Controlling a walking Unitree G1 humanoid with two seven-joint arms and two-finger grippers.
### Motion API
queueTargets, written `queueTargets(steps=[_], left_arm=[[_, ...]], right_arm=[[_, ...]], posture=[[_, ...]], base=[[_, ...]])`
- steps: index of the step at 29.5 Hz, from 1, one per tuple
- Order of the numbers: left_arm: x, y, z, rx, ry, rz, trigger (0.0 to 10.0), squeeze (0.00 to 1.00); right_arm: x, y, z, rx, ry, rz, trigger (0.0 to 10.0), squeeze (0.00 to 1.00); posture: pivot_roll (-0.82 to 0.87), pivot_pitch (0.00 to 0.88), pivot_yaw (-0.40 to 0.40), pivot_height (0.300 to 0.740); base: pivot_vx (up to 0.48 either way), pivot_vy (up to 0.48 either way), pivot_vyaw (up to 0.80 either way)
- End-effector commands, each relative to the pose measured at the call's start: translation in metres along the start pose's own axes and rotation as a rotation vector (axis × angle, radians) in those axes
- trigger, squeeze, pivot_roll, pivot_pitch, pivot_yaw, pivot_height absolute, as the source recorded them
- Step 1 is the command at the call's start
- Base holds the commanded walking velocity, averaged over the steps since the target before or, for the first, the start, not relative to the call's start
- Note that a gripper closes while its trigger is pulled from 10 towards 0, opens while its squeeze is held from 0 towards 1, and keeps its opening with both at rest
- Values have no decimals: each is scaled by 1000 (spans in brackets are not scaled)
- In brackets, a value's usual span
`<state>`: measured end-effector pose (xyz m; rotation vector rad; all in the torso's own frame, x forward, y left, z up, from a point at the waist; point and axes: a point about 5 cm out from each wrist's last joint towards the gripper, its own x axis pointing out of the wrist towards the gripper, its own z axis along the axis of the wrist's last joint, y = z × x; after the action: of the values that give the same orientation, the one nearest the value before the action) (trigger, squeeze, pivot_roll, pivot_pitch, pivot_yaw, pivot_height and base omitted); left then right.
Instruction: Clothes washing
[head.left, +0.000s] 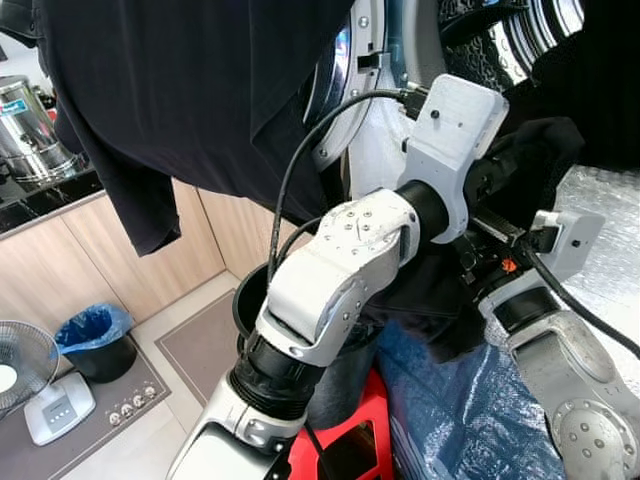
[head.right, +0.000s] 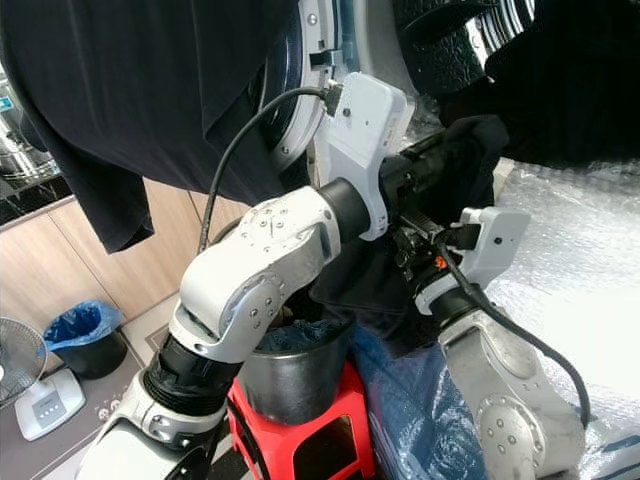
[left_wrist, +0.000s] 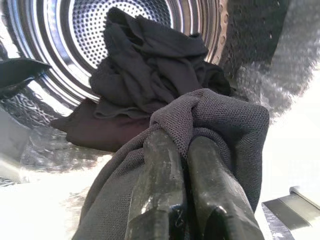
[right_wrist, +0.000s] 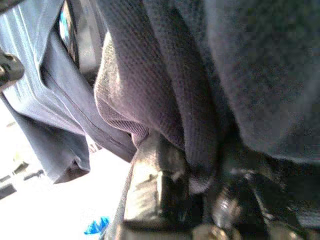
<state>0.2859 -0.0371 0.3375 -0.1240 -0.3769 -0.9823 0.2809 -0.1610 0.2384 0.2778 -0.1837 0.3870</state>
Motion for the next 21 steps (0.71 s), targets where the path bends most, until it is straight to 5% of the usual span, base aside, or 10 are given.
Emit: queueTargets(steps=[1,2,3,4,9,10,11,14,15,21], left_arm=[[7,-13,14,-37,-68,-33,10000,0],[7,-11,14,-34,-75,-22,10000,0],[7,-11,14,-32,-77,-20,10000,0],[7,-10,15,-36,-81,-16,10000,0],[7,-8,15,-72,-93,-19,10000,0],[7,-8,16,-71,-94,-24,10000,0],[8,-10,16,-80,-92,-44,10000,0],[9,-12,15,-93,-87,-53,10000,0],[10,-14,15,-101,-85,-71,10000,996],[12,-20,12,-154,-94,-107,10000,1000]], right_arm=[[-1,-3,5,-12,-16,8,0,0],[-4,-4,8,-29,-19,22,2706,0],[-4,-4,9,-33,-19,26,2706,0],[-5,-6,10,-35,-21,21,78,0],[-4,-9,12,-34,-25,-1,0,0],[-2,-9,12,-33,-26,-9,0,0],[2,-9,11,-31,-27,-21,2549,0],[3,-9,10,-29,-25,-27,2549,0],[6,-7,10,-18,-28,-25,10000,0],[18,-6,9,8,-42,-50,10000,0]], posture=[[-112,17,68,740],[-114,16,68,740],[-117,17,67,740],[-119,16,67,740],[-125,12,65,740],[-126,12,64,740],[-126,11,65,740],[-124,8,64,740],[-124,8,64,740],[-115,0,66,740]], base=[[0,0,0],[0,0,0],[0,0,0],[0,0,0],[0,0,0],[0,0,0],[0,0,0],[0,0,0],[0,0,0],[0,0,0]])
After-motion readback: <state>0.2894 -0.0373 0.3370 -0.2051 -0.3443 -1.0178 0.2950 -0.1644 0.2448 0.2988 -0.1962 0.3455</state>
